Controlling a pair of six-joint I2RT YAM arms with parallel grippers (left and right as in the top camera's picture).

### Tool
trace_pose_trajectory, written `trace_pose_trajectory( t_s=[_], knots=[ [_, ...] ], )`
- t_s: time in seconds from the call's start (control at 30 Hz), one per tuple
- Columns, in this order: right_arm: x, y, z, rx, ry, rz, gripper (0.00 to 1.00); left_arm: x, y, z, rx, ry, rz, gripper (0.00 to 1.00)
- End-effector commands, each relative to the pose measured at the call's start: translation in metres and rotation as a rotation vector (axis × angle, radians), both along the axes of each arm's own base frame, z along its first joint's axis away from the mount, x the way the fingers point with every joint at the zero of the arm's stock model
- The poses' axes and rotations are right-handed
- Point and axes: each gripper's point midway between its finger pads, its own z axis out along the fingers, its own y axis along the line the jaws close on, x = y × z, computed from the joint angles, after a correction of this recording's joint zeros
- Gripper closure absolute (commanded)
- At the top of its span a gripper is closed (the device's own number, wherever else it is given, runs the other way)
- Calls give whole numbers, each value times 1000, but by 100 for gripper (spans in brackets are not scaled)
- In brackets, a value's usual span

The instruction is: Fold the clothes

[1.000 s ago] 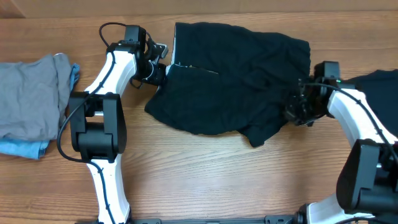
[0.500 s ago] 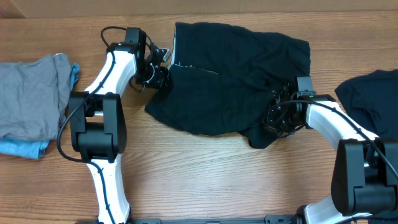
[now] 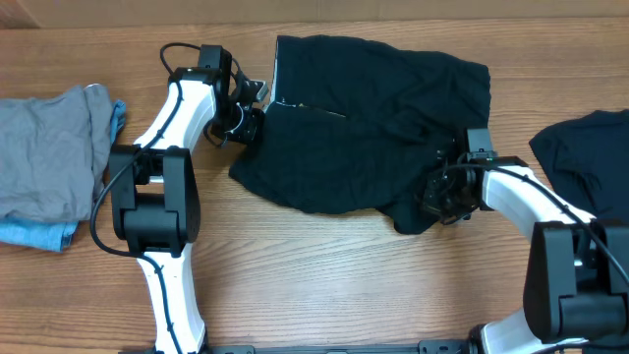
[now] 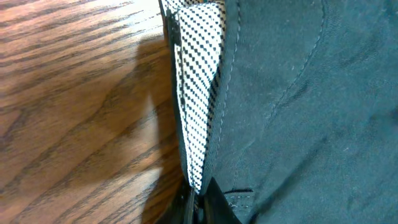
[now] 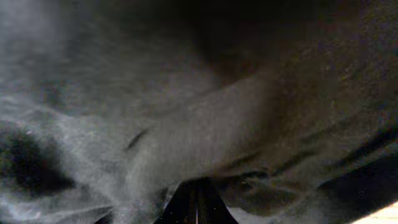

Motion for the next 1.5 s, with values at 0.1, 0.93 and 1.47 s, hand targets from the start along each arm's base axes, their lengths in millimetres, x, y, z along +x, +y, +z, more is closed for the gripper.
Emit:
trace_pose_trajectory(
  t_s=[0.1,0.93,1.47],
  knots=[
    [-1,-76,-8,-433,-5,-131,96,4,17,-2,103,-27,-5,96],
    [-50,-13,7,189,327,-398,53,18,29,16,118,-59,34,74],
    [-94,13,33,329,327,-359,30,18,28,16,118,-55,32,68]
  ],
)
